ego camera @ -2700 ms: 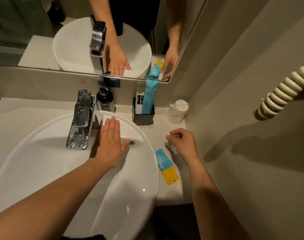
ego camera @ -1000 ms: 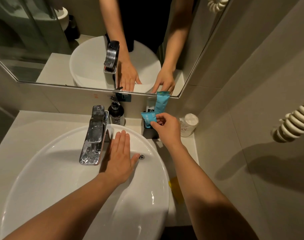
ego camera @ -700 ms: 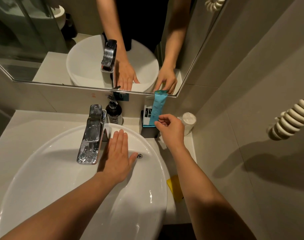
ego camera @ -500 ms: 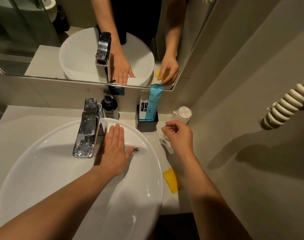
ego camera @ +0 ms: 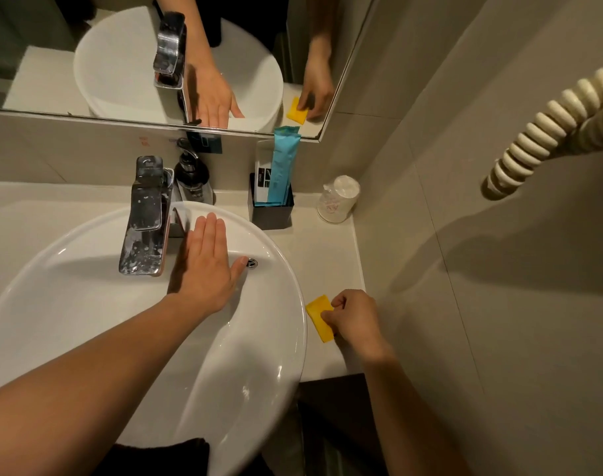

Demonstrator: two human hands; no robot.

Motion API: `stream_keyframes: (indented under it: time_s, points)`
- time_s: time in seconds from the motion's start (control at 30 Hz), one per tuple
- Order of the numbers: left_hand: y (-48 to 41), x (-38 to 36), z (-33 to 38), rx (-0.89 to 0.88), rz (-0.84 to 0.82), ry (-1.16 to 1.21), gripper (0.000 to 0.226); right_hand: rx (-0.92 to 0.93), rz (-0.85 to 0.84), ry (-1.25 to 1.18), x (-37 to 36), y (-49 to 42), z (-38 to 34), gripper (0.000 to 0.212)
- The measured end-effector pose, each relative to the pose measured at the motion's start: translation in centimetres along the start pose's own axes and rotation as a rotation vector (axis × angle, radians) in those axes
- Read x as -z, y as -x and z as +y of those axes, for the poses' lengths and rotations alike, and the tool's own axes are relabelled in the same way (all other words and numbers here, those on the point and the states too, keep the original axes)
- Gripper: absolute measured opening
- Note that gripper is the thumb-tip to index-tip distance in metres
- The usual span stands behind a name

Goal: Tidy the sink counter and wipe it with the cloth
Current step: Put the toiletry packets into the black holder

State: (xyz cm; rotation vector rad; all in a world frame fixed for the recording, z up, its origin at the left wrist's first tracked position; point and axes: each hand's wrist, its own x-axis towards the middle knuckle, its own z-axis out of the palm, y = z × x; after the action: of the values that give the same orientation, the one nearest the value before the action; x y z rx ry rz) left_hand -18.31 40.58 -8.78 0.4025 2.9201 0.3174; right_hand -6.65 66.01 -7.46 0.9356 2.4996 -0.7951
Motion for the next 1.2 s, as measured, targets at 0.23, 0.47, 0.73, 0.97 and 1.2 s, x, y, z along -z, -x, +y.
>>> stream_keyframes:
  time_s: [0.23,0.47,0.73,0.97,1.2]
  points:
    - [0.0,0.2,0.0,0.000,-0.014,-0.006,0.083,-0.077,-0.062,-0.190,0.3,-0.1,-0.1,0.014]
    - [0.1,0.5,0.2,-0.008,-0.015,-0.002,0.082,0.102,0.053,-0.478,3.8,-0.4,-3.2,0.008]
    - [0.0,0.4,0.1,-0.009,-0.026,-0.006,0.082,0.512,0.250,-0.632,6.6,-5.0,-13.8,0.010]
    - [0.0,0.6,0.2,-0.013,-0.023,-0.006,0.082,0.581,0.199,-0.534,4.4,-8.0,-17.4,0.010]
    - [0.0,0.4,0.2,0.008,-0.022,-0.012,0.081,0.557,0.165,-0.394,2.9,-9.1,-17.1,0.010]
